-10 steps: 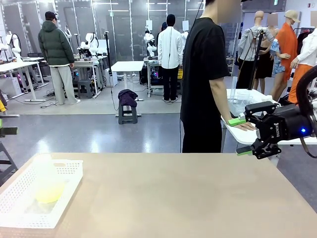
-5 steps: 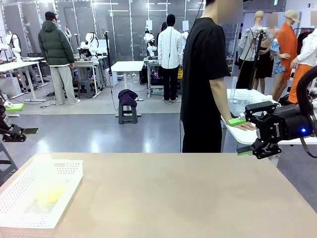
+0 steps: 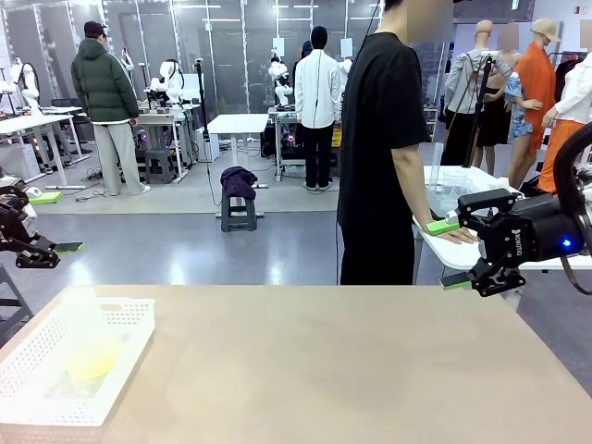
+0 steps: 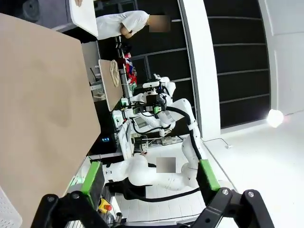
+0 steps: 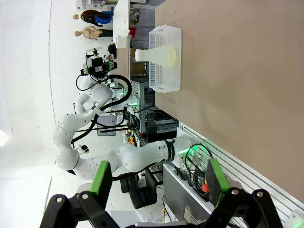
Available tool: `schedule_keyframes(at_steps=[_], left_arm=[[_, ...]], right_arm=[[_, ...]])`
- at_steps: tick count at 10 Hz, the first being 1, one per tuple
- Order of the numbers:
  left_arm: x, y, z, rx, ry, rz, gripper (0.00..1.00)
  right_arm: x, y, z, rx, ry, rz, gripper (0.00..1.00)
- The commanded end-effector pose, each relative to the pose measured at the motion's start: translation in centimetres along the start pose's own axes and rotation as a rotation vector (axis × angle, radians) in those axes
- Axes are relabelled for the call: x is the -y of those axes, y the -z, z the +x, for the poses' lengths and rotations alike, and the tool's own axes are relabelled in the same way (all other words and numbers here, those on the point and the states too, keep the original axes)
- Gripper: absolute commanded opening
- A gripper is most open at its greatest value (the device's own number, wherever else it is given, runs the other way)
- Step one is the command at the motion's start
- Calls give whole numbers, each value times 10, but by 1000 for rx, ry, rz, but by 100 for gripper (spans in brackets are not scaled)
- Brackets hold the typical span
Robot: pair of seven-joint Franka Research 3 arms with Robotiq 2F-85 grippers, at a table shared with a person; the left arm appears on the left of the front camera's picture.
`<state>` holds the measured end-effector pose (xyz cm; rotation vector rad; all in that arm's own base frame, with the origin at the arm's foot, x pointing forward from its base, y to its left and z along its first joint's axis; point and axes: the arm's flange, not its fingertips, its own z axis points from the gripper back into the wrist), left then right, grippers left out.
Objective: Prepare the solutions needed for the experiment.
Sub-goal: When the human places the Big flask in the center of the table, pick up the Big flask and place it in the left Organizing basket.
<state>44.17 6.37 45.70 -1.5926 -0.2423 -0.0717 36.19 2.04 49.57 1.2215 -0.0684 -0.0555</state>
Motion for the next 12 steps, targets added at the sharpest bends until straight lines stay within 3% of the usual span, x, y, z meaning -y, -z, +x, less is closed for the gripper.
schedule_keyframes(at_steps=[1,12], left_arm=[[1,-5,-2,12,3,15,100],[1,-5,-2,12,3,15,100]], right_arm=[[-2,0,-1,1,-8,17,100],[-2,0,-1,1,-8,17,100]])
